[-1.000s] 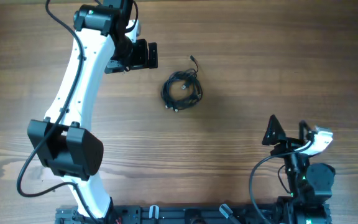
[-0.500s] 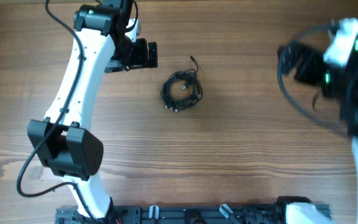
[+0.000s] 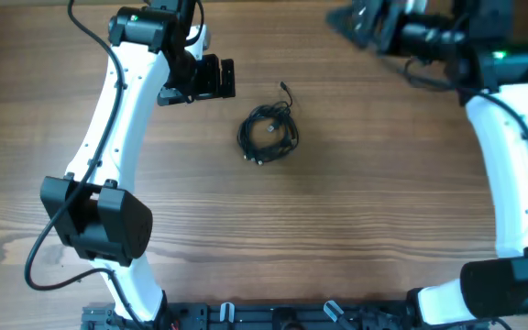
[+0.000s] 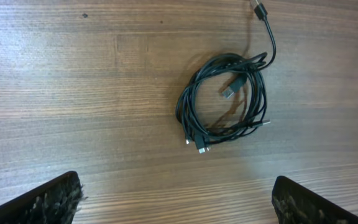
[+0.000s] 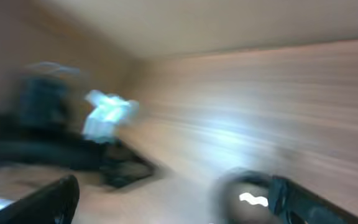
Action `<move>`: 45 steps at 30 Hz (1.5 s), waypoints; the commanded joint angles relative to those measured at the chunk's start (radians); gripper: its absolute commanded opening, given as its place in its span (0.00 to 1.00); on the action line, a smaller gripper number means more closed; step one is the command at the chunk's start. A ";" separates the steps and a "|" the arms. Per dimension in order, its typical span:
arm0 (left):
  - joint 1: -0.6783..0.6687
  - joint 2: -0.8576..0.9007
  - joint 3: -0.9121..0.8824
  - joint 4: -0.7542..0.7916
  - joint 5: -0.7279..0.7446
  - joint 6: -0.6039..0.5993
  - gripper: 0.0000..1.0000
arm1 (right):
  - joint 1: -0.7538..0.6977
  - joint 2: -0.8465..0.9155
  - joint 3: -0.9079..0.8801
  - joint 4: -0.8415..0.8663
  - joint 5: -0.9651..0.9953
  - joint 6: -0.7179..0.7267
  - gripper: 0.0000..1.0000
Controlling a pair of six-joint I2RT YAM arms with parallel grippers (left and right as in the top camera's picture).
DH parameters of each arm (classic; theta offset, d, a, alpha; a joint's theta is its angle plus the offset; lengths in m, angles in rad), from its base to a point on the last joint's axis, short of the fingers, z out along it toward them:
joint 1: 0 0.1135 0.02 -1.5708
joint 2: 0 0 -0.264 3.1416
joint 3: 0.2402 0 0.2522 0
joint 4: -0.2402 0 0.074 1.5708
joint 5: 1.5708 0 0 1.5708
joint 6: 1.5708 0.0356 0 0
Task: Untangle cables
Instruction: 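Move the right gripper down onto the black cable bundle, then grasp the cable bundle with the right gripper and lift it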
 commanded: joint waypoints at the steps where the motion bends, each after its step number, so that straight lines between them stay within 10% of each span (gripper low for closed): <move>1: -0.006 -0.013 0.013 0.018 0.009 0.013 1.00 | 0.105 0.060 -0.032 -0.056 0.845 -0.343 1.00; 5: -0.006 -0.013 0.013 0.026 0.008 0.013 1.00 | 0.156 0.163 -0.040 -0.099 1.057 -0.196 1.00; 13: -0.006 -0.013 0.013 0.064 -0.090 0.013 1.00 | 0.182 0.286 -0.079 -0.193 0.547 0.282 0.99; 23: 0.024 -0.013 0.013 0.085 -0.105 0.013 1.00 | 0.336 0.286 -0.388 0.071 0.539 0.364 0.98; 45: 0.061 -0.013 0.013 0.071 -0.104 0.013 1.00 | 0.362 0.289 -0.399 0.246 0.701 0.408 1.00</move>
